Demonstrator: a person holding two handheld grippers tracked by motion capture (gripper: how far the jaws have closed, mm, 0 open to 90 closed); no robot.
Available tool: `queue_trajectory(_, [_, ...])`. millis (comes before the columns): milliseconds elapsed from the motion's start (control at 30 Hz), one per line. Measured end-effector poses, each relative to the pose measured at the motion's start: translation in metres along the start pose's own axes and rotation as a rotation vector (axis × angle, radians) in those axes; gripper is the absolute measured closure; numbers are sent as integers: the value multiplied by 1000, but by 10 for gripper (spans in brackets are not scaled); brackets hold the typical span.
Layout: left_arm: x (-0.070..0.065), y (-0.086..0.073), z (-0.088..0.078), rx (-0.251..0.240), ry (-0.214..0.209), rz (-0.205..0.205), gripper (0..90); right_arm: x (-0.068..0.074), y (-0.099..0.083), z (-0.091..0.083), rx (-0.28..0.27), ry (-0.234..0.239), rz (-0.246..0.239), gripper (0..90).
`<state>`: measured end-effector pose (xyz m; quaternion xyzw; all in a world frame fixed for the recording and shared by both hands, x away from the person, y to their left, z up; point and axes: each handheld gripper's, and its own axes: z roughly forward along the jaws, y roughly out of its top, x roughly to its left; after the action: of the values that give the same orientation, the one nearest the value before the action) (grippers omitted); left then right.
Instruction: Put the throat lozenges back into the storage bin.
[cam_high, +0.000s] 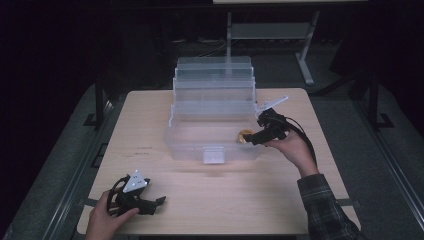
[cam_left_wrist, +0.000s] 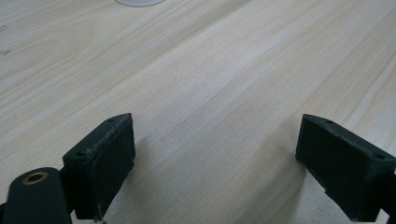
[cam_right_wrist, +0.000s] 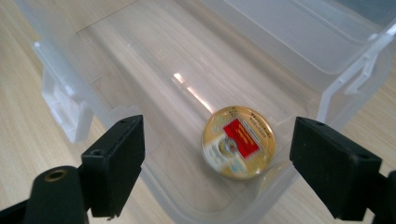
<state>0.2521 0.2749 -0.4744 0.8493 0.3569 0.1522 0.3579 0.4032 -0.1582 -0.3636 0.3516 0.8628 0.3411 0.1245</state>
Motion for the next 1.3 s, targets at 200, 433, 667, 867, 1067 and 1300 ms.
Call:
queue_trajectory(200, [0,1,1,1,1,0,109,-1,-10,-12,-14,-14,13,144])
queue_trajectory(433, [0,2,2,1,1,1,109,-3,-27,-21,-16,-28,41,119])
queue_trajectory(667, [0,2,2,0,1,0,109,-6,-43,-29,-23,-43,66,85])
queue_trajectory(867, [0,2,2,0,1,0,109,-3,-58,-34,-22,-51,66,82])
queue_trajectory(1067, [0,2,2,0,1,1,108,0,-73,-36,-8,-59,71,82])
queue_trajectory(1300, [0,2,2,0,1,1,109,4,-91,-39,-14,-68,82,82])
